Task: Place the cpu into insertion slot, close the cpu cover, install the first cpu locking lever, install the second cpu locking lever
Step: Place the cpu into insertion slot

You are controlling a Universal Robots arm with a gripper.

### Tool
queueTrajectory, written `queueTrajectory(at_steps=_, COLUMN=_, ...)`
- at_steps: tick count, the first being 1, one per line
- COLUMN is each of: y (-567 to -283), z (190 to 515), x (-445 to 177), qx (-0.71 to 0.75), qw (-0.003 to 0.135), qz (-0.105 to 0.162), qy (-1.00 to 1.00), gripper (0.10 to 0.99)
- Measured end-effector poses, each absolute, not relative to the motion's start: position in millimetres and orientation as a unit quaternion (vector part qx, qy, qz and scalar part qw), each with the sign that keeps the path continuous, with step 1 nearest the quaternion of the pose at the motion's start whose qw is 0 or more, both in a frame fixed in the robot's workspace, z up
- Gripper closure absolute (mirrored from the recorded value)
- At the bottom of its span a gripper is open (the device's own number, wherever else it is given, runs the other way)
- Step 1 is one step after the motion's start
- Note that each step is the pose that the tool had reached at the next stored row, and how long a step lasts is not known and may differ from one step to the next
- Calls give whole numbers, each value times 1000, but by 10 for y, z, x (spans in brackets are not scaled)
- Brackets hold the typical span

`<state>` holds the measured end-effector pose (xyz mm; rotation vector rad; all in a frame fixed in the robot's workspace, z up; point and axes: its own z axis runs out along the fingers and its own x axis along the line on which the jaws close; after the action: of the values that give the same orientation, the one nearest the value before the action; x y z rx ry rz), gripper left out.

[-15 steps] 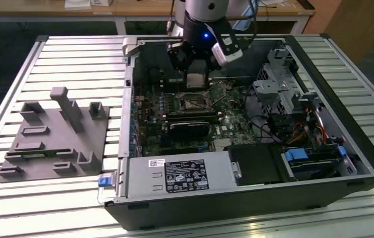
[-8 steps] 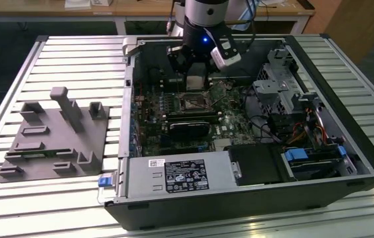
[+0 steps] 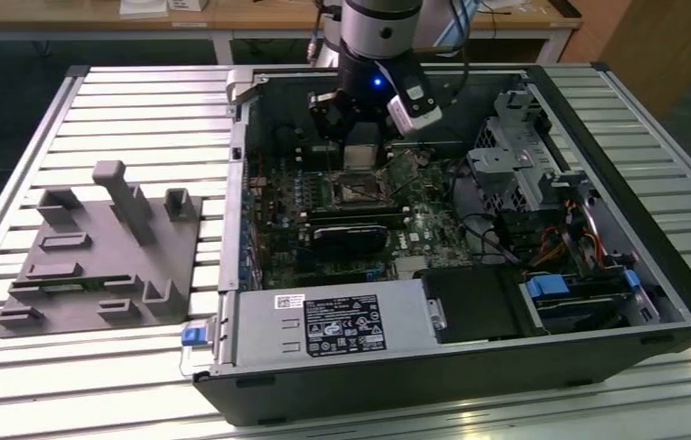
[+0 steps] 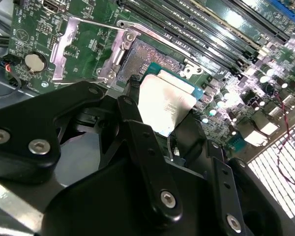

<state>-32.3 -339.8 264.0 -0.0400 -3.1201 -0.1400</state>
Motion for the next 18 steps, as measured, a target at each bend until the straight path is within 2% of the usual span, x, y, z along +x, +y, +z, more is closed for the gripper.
queueTrajectory(at_steps=18, y=-3297, z=2366, x=-284, qx=-13, qw=9, qz=-42, qy=-999, gripper=549)
